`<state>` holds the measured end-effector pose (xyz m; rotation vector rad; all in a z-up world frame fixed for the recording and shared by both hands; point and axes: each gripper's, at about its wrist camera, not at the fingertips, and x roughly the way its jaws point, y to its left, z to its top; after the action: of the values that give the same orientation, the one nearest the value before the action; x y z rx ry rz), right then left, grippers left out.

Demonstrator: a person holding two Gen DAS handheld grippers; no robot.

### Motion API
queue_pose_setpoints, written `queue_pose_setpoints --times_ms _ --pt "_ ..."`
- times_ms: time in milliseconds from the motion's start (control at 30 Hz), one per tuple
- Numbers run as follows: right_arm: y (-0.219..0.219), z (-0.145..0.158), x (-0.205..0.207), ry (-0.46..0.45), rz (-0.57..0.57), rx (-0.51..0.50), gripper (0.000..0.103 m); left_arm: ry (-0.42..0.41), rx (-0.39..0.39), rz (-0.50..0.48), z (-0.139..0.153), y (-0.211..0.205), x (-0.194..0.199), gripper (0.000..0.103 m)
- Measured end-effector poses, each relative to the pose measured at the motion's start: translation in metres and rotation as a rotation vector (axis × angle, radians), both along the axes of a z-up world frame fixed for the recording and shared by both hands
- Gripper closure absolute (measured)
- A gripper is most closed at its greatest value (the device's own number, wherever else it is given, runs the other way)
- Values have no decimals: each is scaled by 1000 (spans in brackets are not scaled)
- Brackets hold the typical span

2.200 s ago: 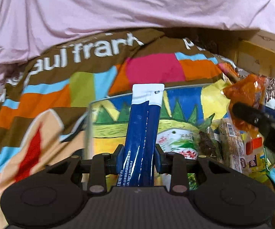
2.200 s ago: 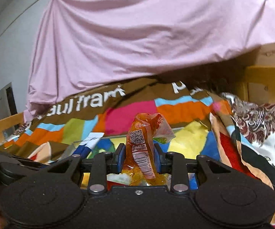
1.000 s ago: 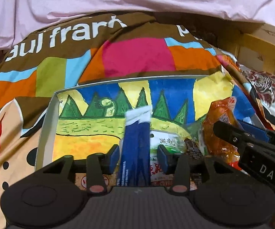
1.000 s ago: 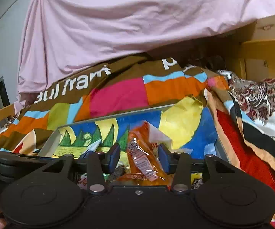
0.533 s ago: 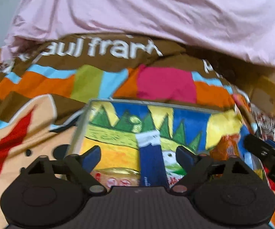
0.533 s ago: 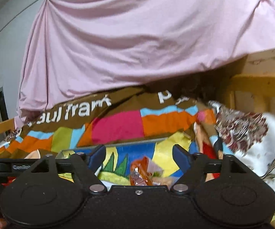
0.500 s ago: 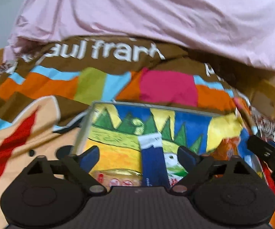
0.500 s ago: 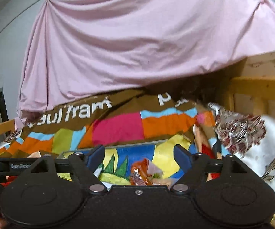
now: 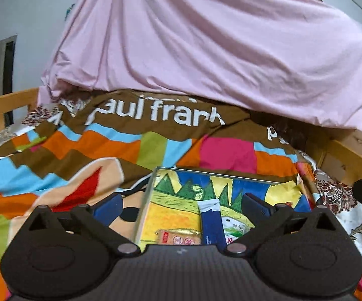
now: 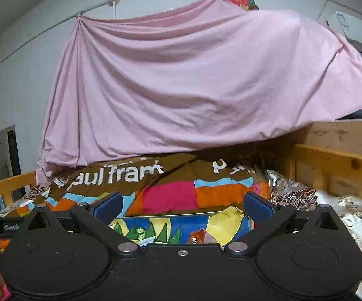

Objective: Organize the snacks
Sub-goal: 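Lift both tools up away from the tray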

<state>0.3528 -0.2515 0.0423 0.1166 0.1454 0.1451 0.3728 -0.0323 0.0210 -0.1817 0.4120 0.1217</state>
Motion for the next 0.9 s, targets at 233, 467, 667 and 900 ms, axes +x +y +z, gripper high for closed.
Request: queue_pose_setpoints --times_ms 233,467,667,900 --pt "7 14 -54 -25 15 -25 1 -45 3 37 12 13 -65 0" --pt "9 12 -98 6 0 -14 1 -67 -11 58 26 30 -114 0" --pt "2 1 -126 28 -24 6 1 -86 22 36 35 39 -149 0" --pt "-1 -17 -154 65 -46 -15 1 -75 49 5 34 47 -177 0"
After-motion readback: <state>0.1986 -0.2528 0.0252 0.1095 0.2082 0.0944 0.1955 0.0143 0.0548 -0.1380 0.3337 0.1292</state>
